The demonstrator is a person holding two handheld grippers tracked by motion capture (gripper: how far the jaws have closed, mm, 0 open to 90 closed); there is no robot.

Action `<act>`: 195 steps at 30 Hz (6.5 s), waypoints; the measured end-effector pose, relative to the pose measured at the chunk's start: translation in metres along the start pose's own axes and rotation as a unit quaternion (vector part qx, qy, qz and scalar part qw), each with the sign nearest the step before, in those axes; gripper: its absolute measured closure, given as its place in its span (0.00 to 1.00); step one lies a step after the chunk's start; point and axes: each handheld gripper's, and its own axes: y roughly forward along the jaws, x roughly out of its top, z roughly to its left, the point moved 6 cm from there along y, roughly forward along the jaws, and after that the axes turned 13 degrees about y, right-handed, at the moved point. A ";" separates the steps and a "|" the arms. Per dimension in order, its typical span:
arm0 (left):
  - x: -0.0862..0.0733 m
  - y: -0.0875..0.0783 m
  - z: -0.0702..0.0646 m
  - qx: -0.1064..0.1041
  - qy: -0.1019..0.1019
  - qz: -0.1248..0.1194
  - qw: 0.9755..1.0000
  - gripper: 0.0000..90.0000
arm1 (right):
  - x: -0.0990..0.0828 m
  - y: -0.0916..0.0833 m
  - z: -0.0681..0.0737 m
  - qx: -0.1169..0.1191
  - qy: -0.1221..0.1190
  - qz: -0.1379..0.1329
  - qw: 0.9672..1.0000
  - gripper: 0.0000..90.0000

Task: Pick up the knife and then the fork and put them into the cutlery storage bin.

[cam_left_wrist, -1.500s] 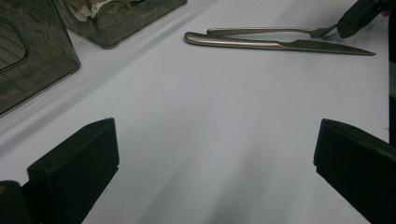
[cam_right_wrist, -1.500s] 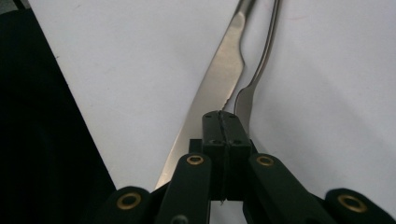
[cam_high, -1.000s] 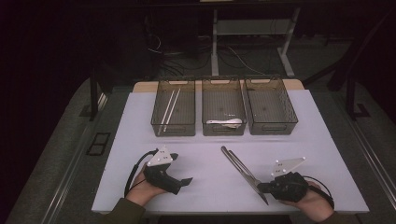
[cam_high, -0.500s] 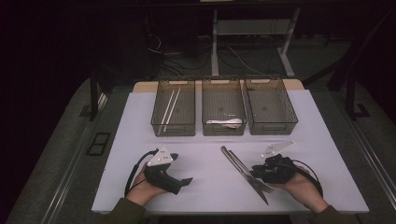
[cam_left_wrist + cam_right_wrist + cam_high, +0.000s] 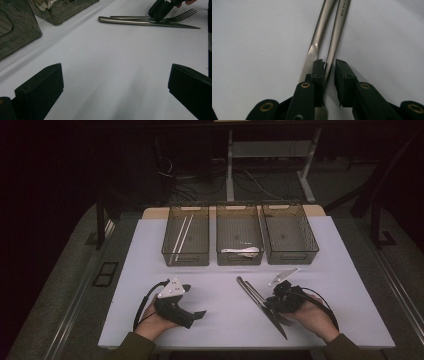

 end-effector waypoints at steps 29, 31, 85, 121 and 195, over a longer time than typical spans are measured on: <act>0.000 -0.001 0.000 0.001 0.000 0.000 1.000 0.00 | -0.001 -0.002 -0.006 -0.018 -0.004 -0.011 1.000 0.94; 0.000 0.000 0.000 0.001 0.000 -0.001 1.000 0.00 | -0.001 -0.002 -0.008 -0.017 -0.002 -0.015 1.000 0.94; 0.000 -0.001 0.001 -0.003 0.004 -0.004 1.000 0.00 | 0.042 -0.072 -0.062 0.001 0.058 -0.154 0.986 0.94; 0.002 0.000 -0.002 -0.008 0.007 -0.007 1.000 0.00 | 0.123 -0.085 -0.143 -0.061 0.138 -0.155 0.976 0.94; 0.002 0.000 -0.002 -0.010 0.004 -0.011 1.000 0.00 | 0.120 -0.083 -0.155 -0.018 0.160 -0.177 0.971 0.41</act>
